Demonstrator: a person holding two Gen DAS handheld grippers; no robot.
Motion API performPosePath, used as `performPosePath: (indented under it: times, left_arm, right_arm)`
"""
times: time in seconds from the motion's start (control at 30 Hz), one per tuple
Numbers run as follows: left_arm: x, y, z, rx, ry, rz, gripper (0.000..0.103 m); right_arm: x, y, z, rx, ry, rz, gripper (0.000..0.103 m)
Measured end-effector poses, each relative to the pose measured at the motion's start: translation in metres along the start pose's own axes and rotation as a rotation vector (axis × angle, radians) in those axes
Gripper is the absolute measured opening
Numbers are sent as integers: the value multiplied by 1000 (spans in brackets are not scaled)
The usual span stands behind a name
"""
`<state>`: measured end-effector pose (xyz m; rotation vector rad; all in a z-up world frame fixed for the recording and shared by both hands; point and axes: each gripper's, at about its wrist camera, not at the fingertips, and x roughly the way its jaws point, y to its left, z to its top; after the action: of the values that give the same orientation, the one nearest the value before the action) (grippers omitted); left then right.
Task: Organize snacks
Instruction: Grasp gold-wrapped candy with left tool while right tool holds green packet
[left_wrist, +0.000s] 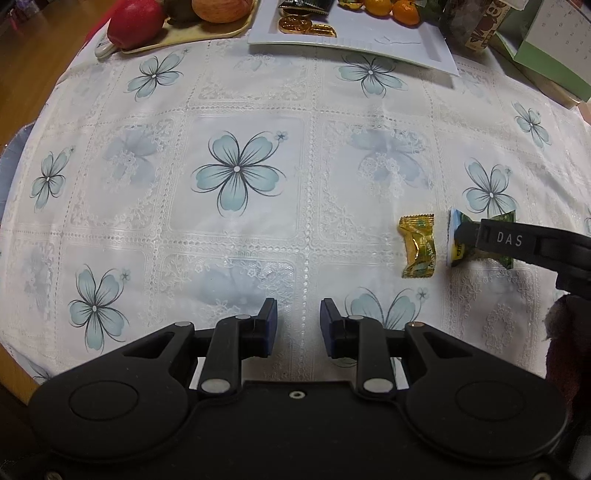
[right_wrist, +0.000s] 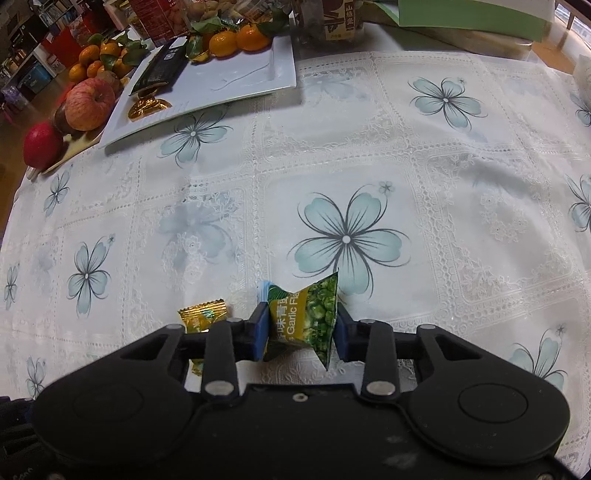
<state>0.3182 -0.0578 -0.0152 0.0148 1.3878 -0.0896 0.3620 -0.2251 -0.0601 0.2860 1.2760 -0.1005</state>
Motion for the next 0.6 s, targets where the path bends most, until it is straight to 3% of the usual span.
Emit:
performPosePath:
  times: [0.6]
  left_arm:
    - [4, -44, 10, -15, -135, -164, 36]
  right_arm:
    - [-45, -50, -21, 103, -17, 20, 36]
